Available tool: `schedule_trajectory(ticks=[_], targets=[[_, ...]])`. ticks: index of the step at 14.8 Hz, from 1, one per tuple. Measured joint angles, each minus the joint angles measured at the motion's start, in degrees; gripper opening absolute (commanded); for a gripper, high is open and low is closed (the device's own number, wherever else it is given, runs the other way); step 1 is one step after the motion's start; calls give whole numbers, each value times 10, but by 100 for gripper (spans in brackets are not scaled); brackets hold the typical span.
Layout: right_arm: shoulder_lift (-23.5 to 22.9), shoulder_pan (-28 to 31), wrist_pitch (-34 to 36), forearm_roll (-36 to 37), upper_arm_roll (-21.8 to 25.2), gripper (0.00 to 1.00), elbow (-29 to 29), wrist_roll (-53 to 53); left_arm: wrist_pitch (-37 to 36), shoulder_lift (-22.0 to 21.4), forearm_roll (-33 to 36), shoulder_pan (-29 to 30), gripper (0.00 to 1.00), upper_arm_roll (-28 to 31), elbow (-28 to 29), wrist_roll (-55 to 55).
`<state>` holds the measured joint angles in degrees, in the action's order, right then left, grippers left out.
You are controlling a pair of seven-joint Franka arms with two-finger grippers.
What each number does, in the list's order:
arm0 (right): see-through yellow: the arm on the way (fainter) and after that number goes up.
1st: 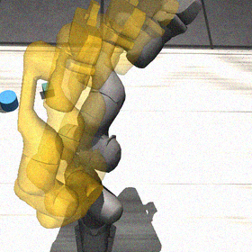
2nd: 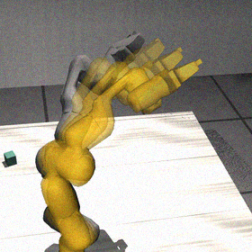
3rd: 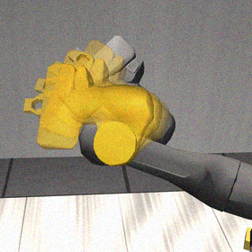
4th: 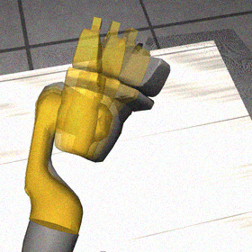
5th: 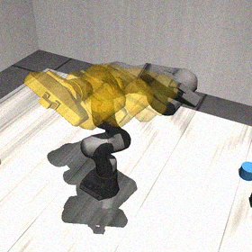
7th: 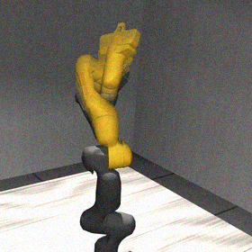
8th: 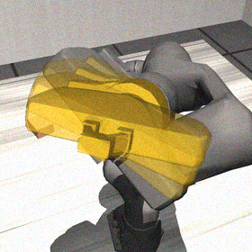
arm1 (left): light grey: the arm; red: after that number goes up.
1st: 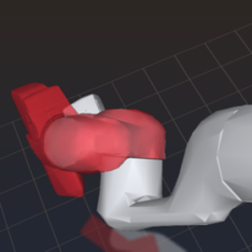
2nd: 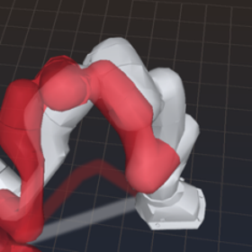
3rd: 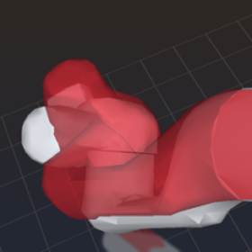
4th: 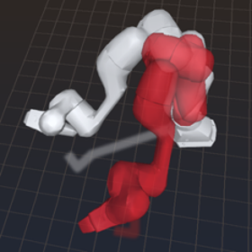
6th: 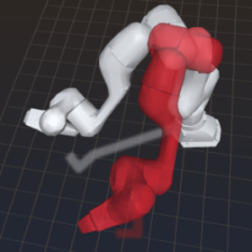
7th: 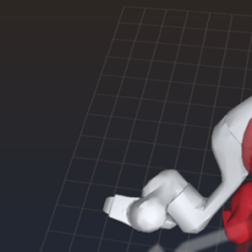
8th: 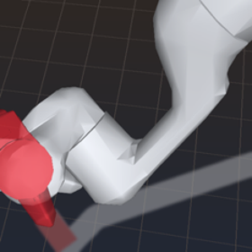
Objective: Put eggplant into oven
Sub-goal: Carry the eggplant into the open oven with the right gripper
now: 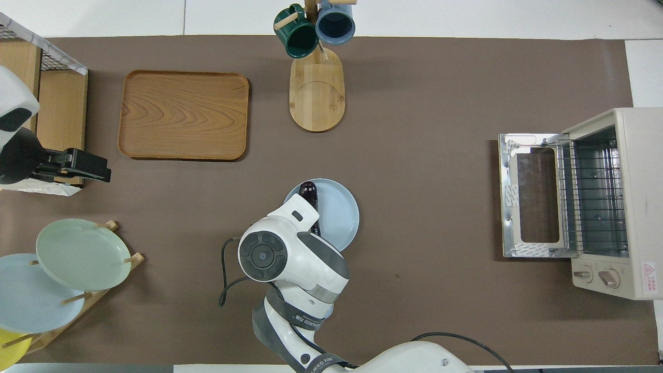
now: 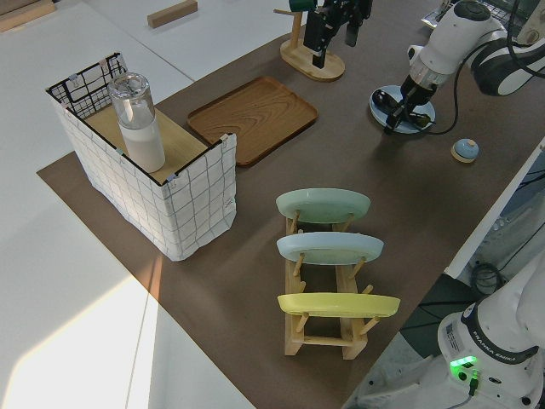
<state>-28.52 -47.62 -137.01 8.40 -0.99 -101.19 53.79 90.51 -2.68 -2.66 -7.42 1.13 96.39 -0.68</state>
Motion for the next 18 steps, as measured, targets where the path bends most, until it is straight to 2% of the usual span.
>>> schedule_trajectory(ticks=[3, 7, 10, 13, 18], targets=[[11, 0, 50, 44, 0, 0, 14, -1, 1, 2, 1, 5, 100, 0, 0, 5], [18, 5, 203, 69, 1, 0, 86, -33, 2, 4, 2, 7, 100, 0, -1, 7], [37, 39, 249, 78, 6, 0, 95, -85, 2, 4, 2, 8, 100, 0, -3, 7], [82, 103, 277, 78, 8, 0, 60, -158, 1, 3, 4, 9, 100, 0, -3, 7], [193, 228, 302, 78, 10, 0, -65, -277, -11, -3, 8, 17, 100, -5, -4, 7]])
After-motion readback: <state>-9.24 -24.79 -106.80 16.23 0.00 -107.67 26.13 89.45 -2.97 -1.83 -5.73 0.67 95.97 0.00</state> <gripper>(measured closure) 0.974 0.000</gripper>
